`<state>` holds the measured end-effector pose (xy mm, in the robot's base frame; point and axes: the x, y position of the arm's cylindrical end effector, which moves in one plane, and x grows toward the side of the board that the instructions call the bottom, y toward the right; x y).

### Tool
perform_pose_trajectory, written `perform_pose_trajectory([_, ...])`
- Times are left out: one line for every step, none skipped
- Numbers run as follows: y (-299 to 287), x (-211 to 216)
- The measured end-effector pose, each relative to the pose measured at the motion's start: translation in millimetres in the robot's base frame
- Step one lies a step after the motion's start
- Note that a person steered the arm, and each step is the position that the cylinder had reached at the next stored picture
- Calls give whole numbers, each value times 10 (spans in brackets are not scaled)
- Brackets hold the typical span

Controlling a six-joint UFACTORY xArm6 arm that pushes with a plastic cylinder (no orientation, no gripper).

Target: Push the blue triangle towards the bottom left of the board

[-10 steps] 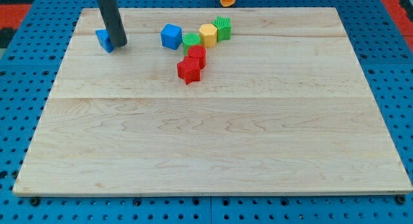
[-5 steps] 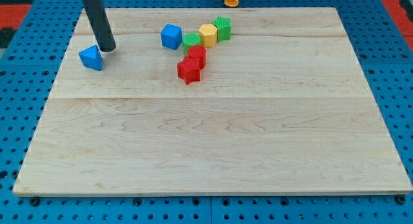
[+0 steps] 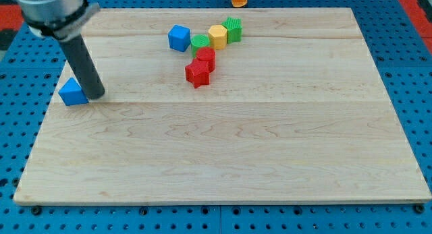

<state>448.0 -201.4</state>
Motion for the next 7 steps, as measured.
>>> perform_pose_trajectory([-20,-299])
perform_pose_trajectory([-179,-623])
perform_pose_trajectory([-458,-340])
perform_pose_trajectory([-406,-50])
perform_pose_trajectory([-362,143])
perform_pose_trajectory([-825,-86])
perform_pose_trajectory([-796,263])
